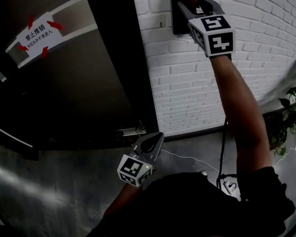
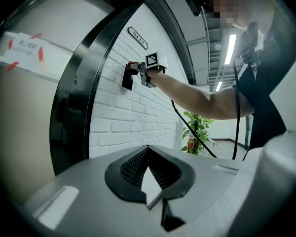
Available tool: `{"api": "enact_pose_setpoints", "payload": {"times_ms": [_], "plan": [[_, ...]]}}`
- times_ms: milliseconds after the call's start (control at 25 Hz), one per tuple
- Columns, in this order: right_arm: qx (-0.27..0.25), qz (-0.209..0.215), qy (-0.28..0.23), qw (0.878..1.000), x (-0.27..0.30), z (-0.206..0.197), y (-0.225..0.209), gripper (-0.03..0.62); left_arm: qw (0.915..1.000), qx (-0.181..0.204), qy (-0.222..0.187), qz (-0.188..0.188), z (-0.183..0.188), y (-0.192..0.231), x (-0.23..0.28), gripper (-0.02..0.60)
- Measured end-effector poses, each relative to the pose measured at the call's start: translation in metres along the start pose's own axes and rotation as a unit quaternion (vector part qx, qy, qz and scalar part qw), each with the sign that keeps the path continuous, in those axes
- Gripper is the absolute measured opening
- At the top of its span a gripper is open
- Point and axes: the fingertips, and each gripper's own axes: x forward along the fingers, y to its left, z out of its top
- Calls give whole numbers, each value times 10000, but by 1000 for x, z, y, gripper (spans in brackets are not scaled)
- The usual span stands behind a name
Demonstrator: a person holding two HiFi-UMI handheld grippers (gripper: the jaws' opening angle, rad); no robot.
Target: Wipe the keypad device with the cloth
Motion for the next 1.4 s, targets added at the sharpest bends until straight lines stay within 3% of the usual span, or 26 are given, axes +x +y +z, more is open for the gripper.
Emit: {"api": "enact_pose_setpoints", "payload": {"times_ms": [880, 1400], "plan": [[-121, 12, 300, 9995, -14, -49, 28, 149, 9999, -37, 49, 135, -5, 12, -6, 15], [-76, 269, 636, 9976, -28, -92, 53, 149, 9997, -28, 41, 229, -6, 14, -8, 15]]}}
